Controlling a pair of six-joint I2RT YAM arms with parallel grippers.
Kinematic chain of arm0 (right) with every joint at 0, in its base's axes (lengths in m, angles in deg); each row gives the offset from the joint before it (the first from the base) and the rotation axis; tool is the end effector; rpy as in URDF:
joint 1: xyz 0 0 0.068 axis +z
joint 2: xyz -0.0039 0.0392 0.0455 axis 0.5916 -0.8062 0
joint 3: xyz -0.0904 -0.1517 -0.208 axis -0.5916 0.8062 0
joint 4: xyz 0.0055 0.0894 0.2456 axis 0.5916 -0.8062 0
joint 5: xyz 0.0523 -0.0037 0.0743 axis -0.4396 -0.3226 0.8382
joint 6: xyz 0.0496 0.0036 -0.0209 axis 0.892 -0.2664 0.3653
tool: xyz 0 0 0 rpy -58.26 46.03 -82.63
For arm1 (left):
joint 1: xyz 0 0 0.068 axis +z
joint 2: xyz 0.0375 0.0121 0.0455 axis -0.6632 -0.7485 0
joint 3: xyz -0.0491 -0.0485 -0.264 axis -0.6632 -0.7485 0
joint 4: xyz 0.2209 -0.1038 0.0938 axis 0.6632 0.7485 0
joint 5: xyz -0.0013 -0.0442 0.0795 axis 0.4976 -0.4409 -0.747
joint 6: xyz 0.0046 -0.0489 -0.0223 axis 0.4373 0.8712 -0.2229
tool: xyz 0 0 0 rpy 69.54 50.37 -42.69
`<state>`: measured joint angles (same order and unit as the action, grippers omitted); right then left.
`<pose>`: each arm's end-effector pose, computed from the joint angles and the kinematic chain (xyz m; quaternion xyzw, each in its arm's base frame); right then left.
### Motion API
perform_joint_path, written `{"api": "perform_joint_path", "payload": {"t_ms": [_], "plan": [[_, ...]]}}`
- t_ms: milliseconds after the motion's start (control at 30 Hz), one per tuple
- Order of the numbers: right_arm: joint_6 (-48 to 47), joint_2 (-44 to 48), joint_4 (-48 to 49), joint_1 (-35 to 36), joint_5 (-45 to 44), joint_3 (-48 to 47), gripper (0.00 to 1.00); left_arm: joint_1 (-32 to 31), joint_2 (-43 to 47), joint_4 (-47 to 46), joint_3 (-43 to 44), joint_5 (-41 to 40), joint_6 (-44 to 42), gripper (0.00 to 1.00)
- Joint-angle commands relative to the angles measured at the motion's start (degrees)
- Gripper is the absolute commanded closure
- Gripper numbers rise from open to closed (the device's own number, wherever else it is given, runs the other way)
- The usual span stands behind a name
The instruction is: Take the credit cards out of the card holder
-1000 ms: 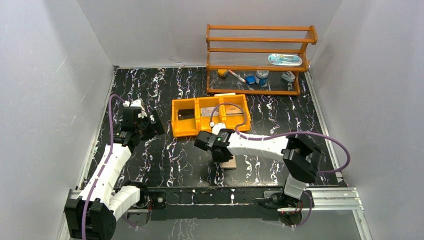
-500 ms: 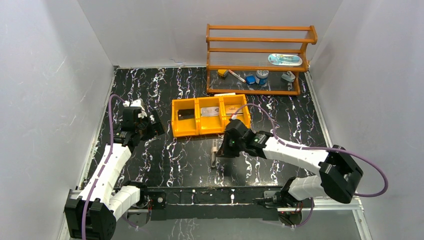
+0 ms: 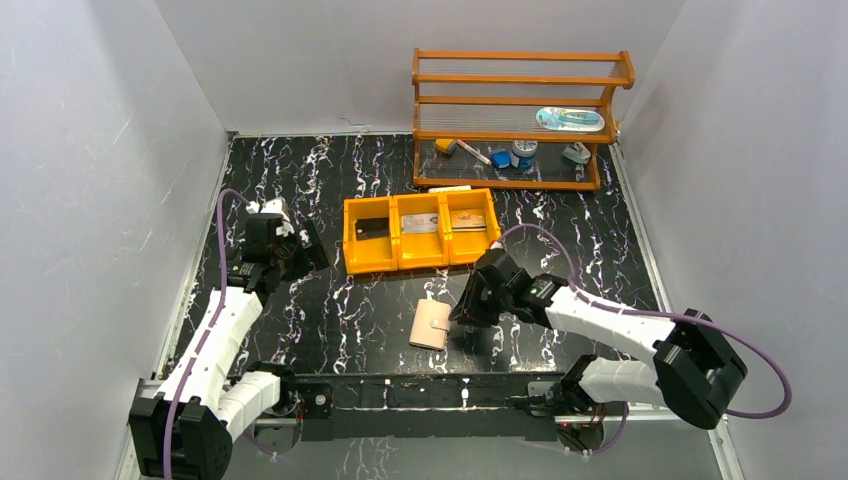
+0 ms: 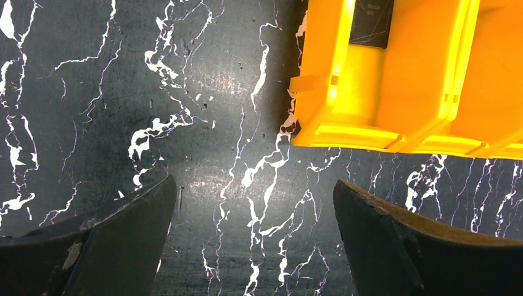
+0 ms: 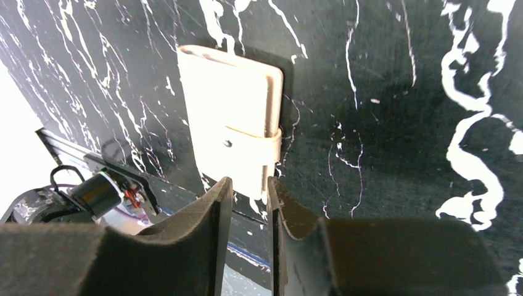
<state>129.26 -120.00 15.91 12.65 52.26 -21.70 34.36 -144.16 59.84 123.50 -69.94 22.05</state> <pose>0.1474 0.1732 0.1830 0.1109 0.9306 0.3090 0.1620 0.2052 -0.0262 0.2666 -0.1319 0.8922 -0.1204 0.4148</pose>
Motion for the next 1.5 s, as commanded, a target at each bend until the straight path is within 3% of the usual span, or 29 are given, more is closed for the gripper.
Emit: {"api": "perform_joint_path", "payload": {"t_ms": [0, 200, 500, 600, 667, 733, 1000, 1200, 1467], "plan": [[-6.1, 0.0, -8.1, -0.3, -5.9, -8.5, 0.62, 0.5, 1.2, 0.7, 0.3, 0.9, -0.4, 0.02], [-12.0, -6.2, -15.4, 1.5, -9.3, -18.0, 0.59, 0.4, 1.4, 0.5, 0.3, 1.3, -0.4, 0.02], [-12.1, -16.8, -22.3, 9.5, -20.0, -27.2, 0.55, 0.4, -1.5, -0.6, 0.8, 7.7, 0.6, 0.02], [-12.2, -19.4, -22.3, 11.7, -21.0, -28.8, 0.54, 0.4, -2.5, -3.7, -0.8, 17.6, 0.9, 0.02], [-12.2, -21.0, -21.7, 12.5, -20.6, -29.3, 0.54, 0.4, -3.3, -8.6, -3.6, 30.4, 3.3, 0.10], [-12.3, -22.3, -21.7, 13.1, -20.7, -29.8, 0.54, -0.4, -4.7, -10.9, -5.4, 34.8, 6.3, 0.16], [-10.6, -26.0, -23.8, 14.3, -21.3, -32.1, 0.55, -14.4, -8.1, -11.3, -6.9, 27.5, 10.1, 0.22], [-8.1, -25.5, -24.2, 15.0, -21.4, -30.6, 0.54, -18.5, -10.1, -16.2, -11.0, 25.3, 16.1, 0.28], [-6.6, -28.0, -22.4, 15.6, -19.9, -29.1, 0.51, -22.2, -12.9, -17.4, -10.9, 23.4, 17.8, 0.33]]}}
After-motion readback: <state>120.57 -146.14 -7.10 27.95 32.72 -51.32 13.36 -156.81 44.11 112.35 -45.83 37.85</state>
